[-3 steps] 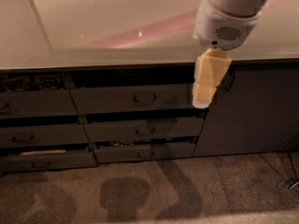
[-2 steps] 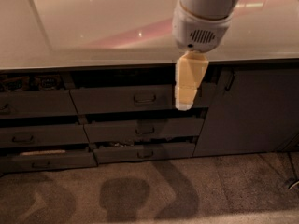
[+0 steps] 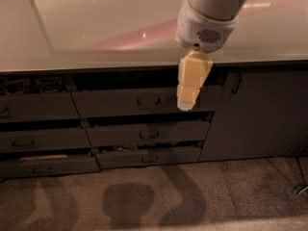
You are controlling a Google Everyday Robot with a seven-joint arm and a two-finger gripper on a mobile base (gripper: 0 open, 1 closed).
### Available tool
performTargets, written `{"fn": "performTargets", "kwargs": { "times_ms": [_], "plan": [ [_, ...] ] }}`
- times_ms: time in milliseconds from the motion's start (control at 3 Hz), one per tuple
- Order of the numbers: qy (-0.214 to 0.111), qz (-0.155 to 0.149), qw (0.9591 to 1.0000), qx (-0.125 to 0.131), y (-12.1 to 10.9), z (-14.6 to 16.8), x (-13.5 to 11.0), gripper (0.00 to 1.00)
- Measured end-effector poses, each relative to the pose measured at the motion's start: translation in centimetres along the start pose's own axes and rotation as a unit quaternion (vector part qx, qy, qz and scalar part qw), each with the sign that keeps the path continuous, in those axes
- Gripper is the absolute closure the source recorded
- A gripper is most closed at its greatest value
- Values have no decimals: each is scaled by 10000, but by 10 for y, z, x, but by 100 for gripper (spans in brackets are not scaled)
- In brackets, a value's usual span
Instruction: Open top drawer
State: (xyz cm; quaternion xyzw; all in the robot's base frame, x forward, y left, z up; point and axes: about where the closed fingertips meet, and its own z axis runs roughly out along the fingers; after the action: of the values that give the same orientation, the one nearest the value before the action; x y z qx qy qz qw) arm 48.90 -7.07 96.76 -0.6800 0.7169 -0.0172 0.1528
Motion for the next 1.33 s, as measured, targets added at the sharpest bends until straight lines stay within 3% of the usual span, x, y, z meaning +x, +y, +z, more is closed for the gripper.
{"fn": "performTargets", "kwargs": {
  "times_ms": [333, 667, 1000, 1333],
  "plan": [
    [-1013, -189, 9945, -204, -8, 11, 16, 0],
    [-1976, -652, 9766, -548, -1, 13, 10, 0],
    [-2224, -790, 9700, -588, 3, 9, 0, 0],
    [-2223, -790, 9700, -588, 3, 10, 0, 0]
  ]
}}
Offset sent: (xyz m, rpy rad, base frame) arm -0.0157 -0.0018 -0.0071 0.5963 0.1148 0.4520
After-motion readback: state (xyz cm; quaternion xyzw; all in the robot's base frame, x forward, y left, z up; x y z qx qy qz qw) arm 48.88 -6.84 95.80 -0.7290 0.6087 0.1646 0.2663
